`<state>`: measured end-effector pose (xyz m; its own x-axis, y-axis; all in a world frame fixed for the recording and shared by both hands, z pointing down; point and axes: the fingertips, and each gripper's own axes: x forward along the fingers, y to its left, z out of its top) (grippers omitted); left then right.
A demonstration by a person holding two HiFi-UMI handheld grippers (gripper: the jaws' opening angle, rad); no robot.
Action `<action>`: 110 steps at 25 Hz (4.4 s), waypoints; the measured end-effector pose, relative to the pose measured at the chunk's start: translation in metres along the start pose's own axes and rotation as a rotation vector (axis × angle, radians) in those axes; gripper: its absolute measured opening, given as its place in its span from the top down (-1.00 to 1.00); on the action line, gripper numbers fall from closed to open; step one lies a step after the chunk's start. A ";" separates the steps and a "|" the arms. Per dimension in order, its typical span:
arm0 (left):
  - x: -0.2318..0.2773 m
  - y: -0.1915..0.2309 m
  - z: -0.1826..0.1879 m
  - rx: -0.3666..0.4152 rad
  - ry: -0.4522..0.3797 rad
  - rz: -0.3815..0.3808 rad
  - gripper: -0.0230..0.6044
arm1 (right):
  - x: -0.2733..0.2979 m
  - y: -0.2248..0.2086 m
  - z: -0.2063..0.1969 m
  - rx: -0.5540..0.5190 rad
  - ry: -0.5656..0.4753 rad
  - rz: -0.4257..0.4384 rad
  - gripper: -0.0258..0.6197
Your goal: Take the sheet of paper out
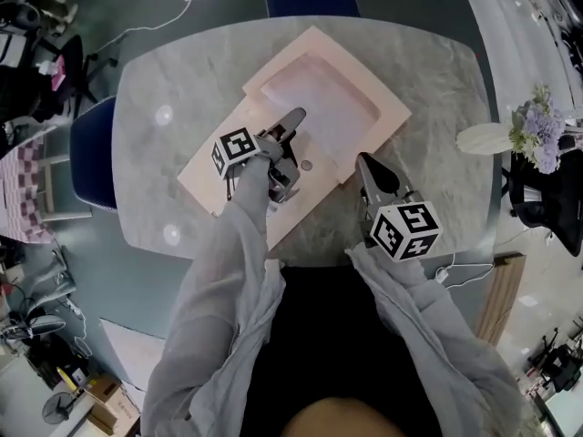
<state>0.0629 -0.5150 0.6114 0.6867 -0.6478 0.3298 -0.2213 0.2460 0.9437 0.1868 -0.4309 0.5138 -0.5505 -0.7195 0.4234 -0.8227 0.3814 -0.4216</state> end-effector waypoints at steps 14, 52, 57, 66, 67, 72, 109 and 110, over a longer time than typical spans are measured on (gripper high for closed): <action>0.020 0.016 0.012 0.010 -0.004 0.060 -0.22 | 0.002 -0.009 -0.003 0.038 -0.002 -0.004 0.89; 0.022 0.039 0.009 0.157 -0.016 0.157 0.90 | -0.003 -0.023 -0.004 0.039 -0.006 -0.022 0.89; 0.015 0.028 0.006 0.187 -0.023 0.121 0.91 | -0.007 -0.023 -0.004 0.036 -0.011 -0.031 0.89; -0.003 0.012 0.001 0.234 -0.036 0.074 0.91 | -0.013 -0.006 -0.002 0.024 -0.033 -0.034 0.89; -0.005 0.011 0.001 0.235 -0.039 0.072 0.91 | -0.014 -0.005 -0.002 0.022 -0.034 -0.036 0.89; -0.019 0.013 -0.001 0.222 -0.058 0.061 0.91 | -0.019 0.004 -0.003 0.010 -0.037 -0.036 0.89; -0.129 0.030 -0.010 0.284 -0.079 0.045 0.91 | -0.050 0.067 -0.031 -0.022 -0.082 -0.081 0.89; -0.133 0.031 -0.011 0.284 -0.080 0.043 0.91 | -0.051 0.069 -0.032 -0.024 -0.084 -0.082 0.89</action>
<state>-0.0280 -0.4131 0.5966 0.6179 -0.6989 0.3601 -0.4420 0.0700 0.8943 0.1534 -0.3488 0.4890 -0.4681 -0.7945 0.3869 -0.8683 0.3323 -0.3684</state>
